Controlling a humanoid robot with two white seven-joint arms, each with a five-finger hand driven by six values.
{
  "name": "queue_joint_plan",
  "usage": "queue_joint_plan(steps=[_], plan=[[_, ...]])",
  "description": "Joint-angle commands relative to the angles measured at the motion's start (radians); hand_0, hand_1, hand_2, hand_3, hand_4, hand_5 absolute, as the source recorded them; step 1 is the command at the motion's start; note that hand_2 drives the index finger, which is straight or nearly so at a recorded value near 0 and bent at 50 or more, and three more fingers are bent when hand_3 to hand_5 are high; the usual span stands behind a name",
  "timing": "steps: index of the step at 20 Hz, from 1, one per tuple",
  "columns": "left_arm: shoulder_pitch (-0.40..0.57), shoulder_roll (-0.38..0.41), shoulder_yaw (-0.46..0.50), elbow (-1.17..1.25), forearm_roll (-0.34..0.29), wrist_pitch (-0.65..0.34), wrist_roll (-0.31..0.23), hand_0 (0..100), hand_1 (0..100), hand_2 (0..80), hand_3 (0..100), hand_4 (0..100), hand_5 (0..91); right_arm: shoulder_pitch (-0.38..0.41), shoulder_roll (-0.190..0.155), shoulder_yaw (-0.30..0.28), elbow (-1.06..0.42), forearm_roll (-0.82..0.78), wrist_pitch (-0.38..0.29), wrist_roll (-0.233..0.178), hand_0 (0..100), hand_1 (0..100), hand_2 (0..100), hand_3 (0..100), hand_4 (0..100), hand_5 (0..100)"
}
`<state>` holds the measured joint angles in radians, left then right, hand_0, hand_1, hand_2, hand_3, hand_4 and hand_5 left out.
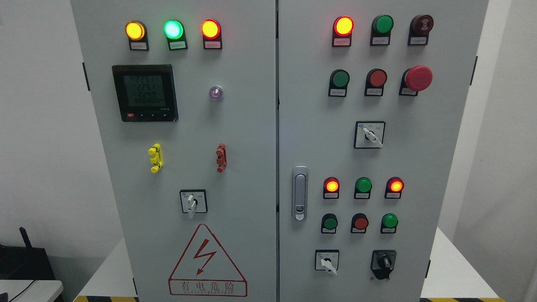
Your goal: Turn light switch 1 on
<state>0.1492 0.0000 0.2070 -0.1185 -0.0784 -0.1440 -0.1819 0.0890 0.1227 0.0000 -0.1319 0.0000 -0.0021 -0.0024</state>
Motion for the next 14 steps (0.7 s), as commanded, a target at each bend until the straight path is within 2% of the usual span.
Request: queue_joint_plan(steps=[1, 11, 12, 14], plan=[[0.001, -0.005, 0.009, -0.001, 0.0, 0.0, 0.001, 45, 6, 0.0, 0, 2, 0.3, 0.0, 0.0, 0.02, 0.0, -0.026, 0.001, 0.001, 12, 39, 0, 0, 0, 0], [0.006, -0.005, 0.009, -0.003, 0.0, 0.0, 0.002, 45, 6, 0.0, 0, 2, 0.2, 0.0, 0.0, 0.02, 0.0, -0.026, 0.001, 0.001, 12, 39, 0, 0, 0, 0], [0.007, -0.005, 0.009, -0.009, 0.002, 0.0, 0.01, 45, 6, 0.0, 0, 2, 0.2, 0.0, 0.0, 0.02, 0.0, -0.026, 0.001, 0.001, 12, 39, 0, 0, 0, 0], [0.007, -0.005, 0.011, -0.013, 0.003, -0.002, 0.059, 45, 6, 0.0, 0, 2, 0.1, 0.0, 0.0, 0.02, 0.0, -0.026, 0.001, 0.001, 12, 39, 0, 0, 0, 0]])
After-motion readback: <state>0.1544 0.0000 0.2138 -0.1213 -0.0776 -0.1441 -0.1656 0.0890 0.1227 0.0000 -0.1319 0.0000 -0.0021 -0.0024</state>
